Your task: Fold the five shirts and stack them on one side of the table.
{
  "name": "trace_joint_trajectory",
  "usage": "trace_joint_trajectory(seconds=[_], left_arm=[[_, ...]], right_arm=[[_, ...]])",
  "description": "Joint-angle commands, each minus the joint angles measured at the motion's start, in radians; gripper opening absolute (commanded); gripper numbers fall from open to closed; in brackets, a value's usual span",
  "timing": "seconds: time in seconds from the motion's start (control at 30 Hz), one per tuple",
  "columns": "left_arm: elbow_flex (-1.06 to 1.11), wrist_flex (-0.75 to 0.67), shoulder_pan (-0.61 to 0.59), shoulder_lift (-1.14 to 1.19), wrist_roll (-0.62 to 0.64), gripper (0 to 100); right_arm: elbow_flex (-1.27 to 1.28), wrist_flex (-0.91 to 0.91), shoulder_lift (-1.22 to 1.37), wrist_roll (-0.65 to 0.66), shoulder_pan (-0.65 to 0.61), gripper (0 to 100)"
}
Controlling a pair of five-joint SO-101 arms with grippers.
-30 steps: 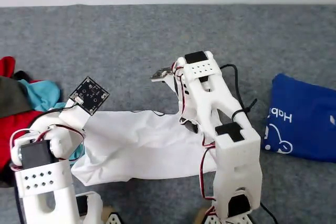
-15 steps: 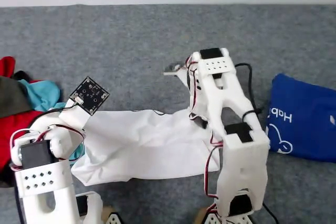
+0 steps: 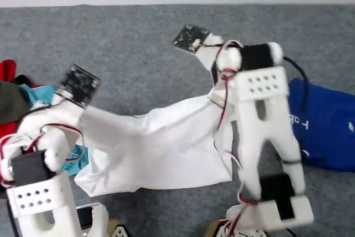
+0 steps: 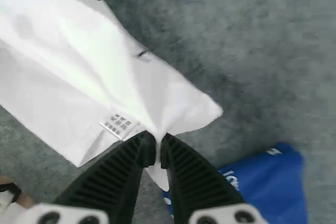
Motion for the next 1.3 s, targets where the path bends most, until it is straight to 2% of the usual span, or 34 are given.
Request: trace_joint_trajectory(seconds=[0.0,0.23,0.4,0.53,0.7,0.87,1.03,1.27], left_arm=[[-0.093,-0.097,0.003,-0.015,0.1,1],[-0.219,-0.299,0.003,-0.008,0.158,1],[-0.358,-0.445,0.005,-0.006,0.16,1],[-0.456,-0.486,0.011,-0.005,0.158,1],[-0.541,-0.437,0.008,-0.006,0.123,1],[-0.656,-0.285,0.012,-0.006,0.081,1],[-0.667,-0.138,0.012,-0.014,-0.037,1],[-0.73,-0.11,0.012,-0.009,-0.054,1]], right_arm=[[-0.054,-0.061,-0.159,0.005,0.073,1.0],[-0.054,-0.24,-0.263,0.002,0.196,1.0],[-0.054,-0.323,-0.314,0.003,0.202,1.0],[-0.054,-0.392,-0.357,0.005,0.203,1.0],[-0.058,-0.458,-0.42,0.008,0.203,1.0],[-0.138,-0.452,-0.472,0.038,0.231,1.0],[-0.236,-0.455,-0.478,0.078,0.308,1.0],[-0.324,-0.449,-0.483,0.089,0.4,1.0]])
